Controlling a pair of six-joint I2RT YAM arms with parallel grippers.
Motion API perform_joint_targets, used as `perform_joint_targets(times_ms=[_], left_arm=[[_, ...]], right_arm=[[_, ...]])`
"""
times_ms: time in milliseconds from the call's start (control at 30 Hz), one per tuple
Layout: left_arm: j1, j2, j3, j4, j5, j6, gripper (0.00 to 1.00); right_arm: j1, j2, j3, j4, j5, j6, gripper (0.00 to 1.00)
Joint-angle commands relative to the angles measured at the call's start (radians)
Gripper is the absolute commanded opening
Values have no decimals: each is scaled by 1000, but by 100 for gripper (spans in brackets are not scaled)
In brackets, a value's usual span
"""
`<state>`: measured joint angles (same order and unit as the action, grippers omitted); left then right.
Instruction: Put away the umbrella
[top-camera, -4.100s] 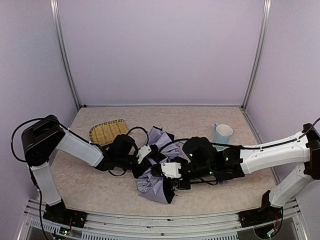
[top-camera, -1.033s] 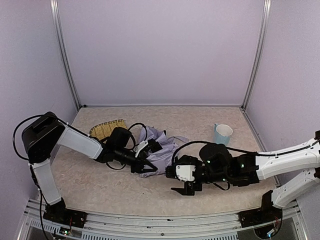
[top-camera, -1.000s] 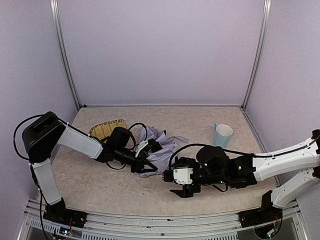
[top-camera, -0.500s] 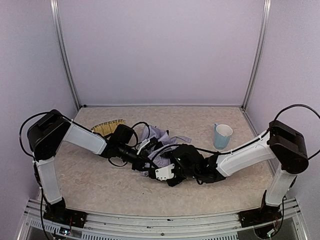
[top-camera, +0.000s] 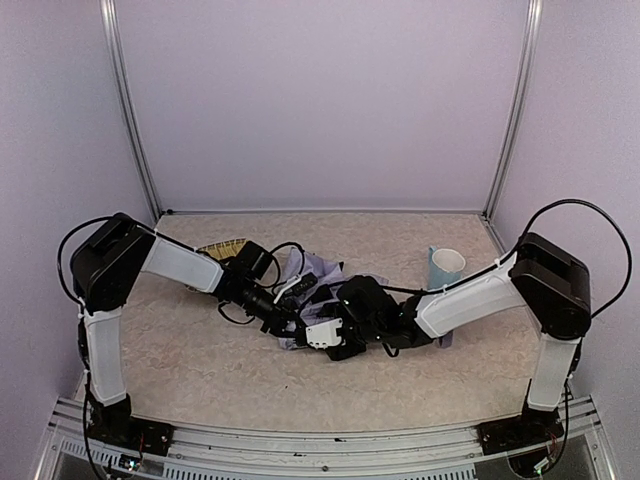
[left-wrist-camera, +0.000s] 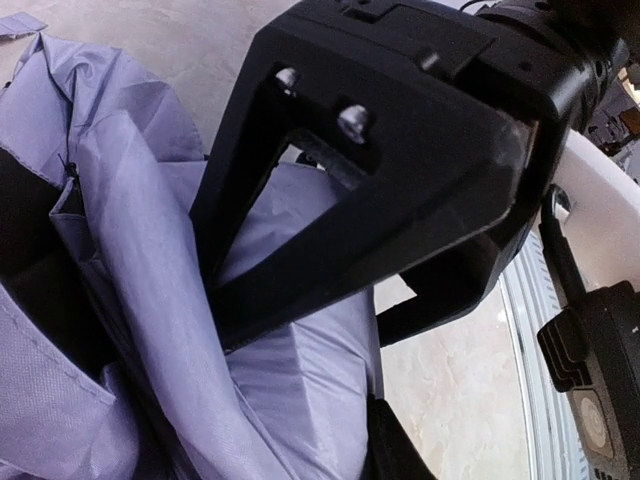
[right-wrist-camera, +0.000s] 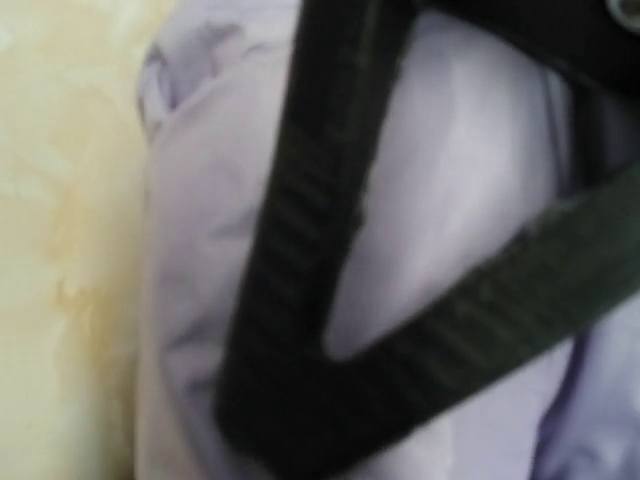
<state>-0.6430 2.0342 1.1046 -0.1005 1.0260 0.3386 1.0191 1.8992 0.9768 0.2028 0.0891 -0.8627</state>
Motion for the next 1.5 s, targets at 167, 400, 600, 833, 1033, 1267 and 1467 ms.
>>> perform_joint_targets(times_ms=[167,400,600,833,1033,1267,1467], left_arm=[[-5,-14,-33,-104,28,19,55],[94,-311,-297,482,-199,-273,68],[36,-644,-669,916,-438,-174,63],[-246,-803,-774,742,-793,241,63],[-392,-688,-741,723,-911,379,75],[-419,-477,-628,663,-928,445,78],[-407,-337,-556,628,-1083,463,77]], right_arm=[[-60,79,1,-301,-56,185,55],[-65,64,-7,-364,-132,281,45],[-99,75,71,-547,-331,380,39],[-138,134,157,-796,-661,447,35],[-160,206,239,-952,-908,405,35],[-194,323,343,-1047,-981,327,34],[-203,405,418,-1117,-1007,262,34]])
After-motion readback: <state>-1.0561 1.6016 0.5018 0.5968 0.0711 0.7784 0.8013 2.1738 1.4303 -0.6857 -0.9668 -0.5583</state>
